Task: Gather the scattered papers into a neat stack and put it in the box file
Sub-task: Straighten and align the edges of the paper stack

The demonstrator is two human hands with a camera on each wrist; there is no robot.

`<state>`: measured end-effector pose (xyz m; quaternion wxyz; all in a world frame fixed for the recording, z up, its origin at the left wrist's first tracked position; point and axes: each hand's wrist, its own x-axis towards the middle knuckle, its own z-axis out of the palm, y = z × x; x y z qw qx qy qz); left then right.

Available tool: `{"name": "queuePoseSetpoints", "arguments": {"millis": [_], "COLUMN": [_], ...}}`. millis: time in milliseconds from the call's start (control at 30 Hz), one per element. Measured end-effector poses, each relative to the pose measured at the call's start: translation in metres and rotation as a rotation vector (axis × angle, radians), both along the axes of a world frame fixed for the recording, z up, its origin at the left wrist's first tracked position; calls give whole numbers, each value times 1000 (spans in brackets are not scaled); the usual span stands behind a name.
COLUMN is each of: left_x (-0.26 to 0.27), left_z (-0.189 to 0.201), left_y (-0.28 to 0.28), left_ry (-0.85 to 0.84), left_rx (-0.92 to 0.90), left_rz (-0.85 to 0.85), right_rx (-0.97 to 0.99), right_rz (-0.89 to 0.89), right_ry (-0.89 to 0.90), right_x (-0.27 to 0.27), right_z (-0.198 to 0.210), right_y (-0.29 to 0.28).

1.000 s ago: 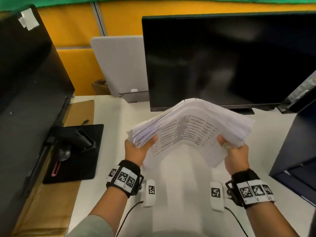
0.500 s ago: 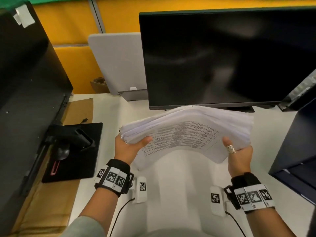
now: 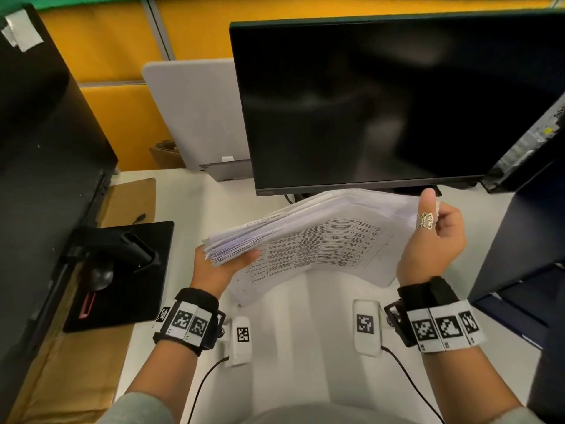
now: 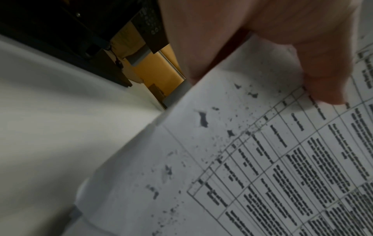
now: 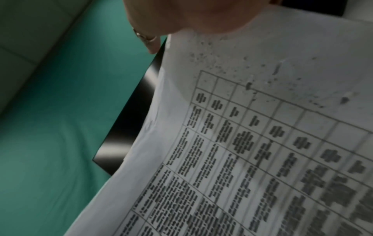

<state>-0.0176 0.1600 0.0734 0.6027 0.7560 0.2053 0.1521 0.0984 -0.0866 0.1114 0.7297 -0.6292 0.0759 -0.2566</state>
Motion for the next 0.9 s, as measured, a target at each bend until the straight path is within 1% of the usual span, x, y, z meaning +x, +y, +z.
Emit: {"name": "queuePoseSetpoints", "arguments": {"millis": [100,233,333,433,500,533,600,667,700,767,800,833,867,900], "left_x": [-2,-3,-3,-2,1,2,3,2,2,1,1,1,1,2], "left_z": [0,0,3,7,10,11,11,10,8,6,5,3,2,0], "left_y": [2,8,12,10,6,5,2,1,2,4,5,7,8,9], "left_ry": [8,67,90,113,141,143,124,116,113,103,104,106,109,116], "left_rx": [-3,-51,-57,11,98,114,96,96,89,57,44,34,34,46], "left_rz": [-14,-60,-69,-78,-65,-46,-17,-13,-19,-19,-15,-12,-9,-11], "right_rx": [-29,-139,-118,-142,-295,-415,-710,-947,-1014,-1074,-1088,-1099,-1136,-1212], "right_rz": [11,27,3,-35,-95,-123,-149,-65,8,129,169,219,286,368], "right_ry": [-5,131,168,201,191,142,-34,-294,-432,-644,-707,-732,-718,-661], "right_x": [3,7,12,10,3,-1,-13,-22,-27,-41,-47,-51,-52,-50], "right_z": [2,2,-1,0,5,10,22,25,23,19,19,21,20,19], "right_y": [-1,-4,-11,-18,-19,-17,-7,9,18,38,46,51,55,55]}}
